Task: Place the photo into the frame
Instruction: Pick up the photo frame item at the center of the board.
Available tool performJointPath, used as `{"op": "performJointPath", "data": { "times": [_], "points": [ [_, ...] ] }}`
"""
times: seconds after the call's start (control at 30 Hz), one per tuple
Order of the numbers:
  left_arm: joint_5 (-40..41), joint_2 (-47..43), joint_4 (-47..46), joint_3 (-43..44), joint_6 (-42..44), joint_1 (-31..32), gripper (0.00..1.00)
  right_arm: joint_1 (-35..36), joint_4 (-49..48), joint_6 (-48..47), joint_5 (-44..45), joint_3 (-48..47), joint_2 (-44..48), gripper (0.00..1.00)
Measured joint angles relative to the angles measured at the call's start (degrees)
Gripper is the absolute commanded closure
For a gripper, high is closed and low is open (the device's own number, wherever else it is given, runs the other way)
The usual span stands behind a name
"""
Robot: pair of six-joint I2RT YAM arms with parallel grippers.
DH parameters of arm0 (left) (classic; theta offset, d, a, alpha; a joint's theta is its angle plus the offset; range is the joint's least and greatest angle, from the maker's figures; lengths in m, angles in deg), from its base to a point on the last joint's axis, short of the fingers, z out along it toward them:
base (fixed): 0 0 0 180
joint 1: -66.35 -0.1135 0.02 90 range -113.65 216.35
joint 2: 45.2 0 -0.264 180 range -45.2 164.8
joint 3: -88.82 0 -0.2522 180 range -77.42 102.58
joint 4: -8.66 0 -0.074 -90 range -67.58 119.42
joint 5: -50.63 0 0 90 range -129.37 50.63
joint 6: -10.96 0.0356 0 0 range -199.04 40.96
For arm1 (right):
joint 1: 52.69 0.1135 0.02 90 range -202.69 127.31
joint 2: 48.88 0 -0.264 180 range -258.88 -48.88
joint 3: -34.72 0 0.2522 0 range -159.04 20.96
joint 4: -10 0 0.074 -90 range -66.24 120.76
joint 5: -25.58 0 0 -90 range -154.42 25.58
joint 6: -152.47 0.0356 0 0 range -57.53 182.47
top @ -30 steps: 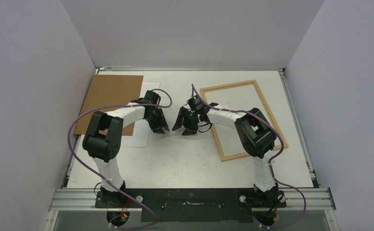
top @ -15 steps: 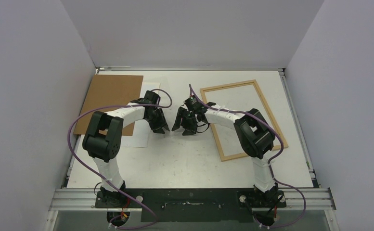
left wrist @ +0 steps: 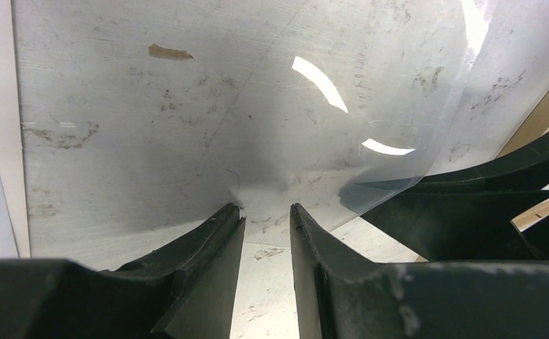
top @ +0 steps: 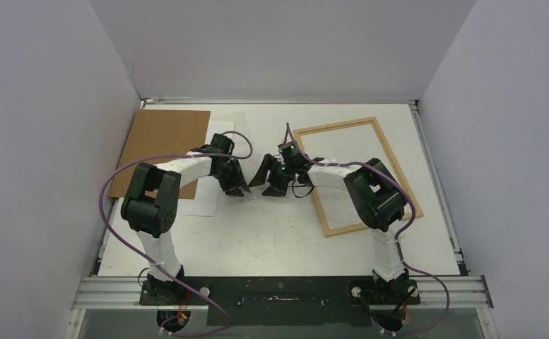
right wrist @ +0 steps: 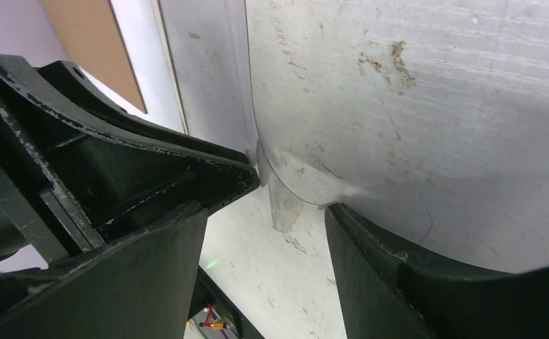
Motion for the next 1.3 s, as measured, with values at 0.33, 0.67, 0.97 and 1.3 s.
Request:
{"op": "performJointPath", "data": {
  "times": [0.33,0.67,0.97,1.3],
  "points": [
    [-1.0,-0.1,-0.9,-0.7,-0.4,-0.4,0.69,-1.1,-11.4,0.4,-3.9,4.8,0.0,0.32],
    [-1.2,-0.2,-1.3,-1.0,-0.6,-0.5,0.69,-2.8,-18.9,-1.7,-7.1,6.2,-1.4,0.31],
    [-1.4,-0.3,-1.6,-1.2,-1.0,-0.5,0.69,-4.5,-22.9,-6.8,-10.8,3.9,-4.3,0.31],
    [-1.4,-0.3,-1.6,-1.2,-1.6,-0.5,0.71,-5.3,-23.8,-9.9,-12.6,3.0,-6.0,0.61]
  ]
}}
